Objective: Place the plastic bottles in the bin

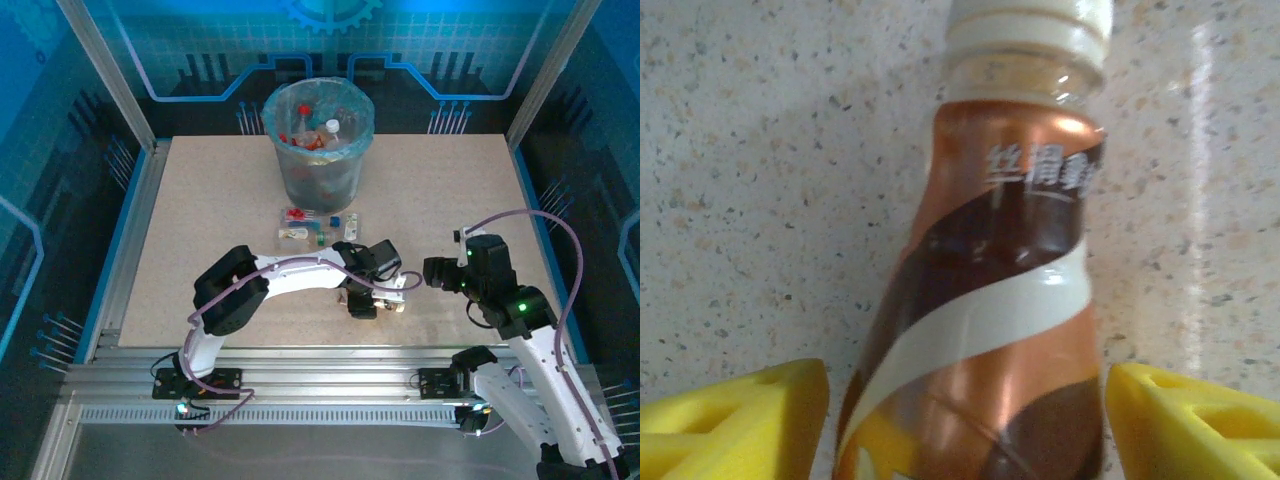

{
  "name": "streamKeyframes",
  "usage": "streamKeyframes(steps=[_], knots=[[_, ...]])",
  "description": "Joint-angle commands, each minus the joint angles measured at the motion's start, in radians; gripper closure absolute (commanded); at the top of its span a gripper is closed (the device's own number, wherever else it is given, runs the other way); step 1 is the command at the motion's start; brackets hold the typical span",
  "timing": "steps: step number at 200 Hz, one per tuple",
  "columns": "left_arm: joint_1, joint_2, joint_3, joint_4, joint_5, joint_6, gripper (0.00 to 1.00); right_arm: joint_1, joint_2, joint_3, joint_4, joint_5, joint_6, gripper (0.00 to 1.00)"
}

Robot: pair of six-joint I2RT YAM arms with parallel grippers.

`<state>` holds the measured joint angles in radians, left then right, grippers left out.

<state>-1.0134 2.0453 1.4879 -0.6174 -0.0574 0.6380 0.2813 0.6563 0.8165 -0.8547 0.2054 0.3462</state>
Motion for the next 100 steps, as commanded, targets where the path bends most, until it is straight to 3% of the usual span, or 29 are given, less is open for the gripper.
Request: streamKeyframes(steps=[1,64,100], knots=[[0.007,0.012,-0.021,0.039,-0.045,0.023,0.31,-0.02,-0.012,-0.018,0.023,-0.003,0.023,0.19],[0.021,-0.02,-0.018,0.051,-0.054,0.027,0.42,-0.026,-0.012,-0.023,0.055,-0.02,0.036,0.21],[0.03,-0.153,-0.055,0.074,-0.015,0.01,0.43,-0.027,-0.012,0.014,0.074,0.003,0.021,0.23]])
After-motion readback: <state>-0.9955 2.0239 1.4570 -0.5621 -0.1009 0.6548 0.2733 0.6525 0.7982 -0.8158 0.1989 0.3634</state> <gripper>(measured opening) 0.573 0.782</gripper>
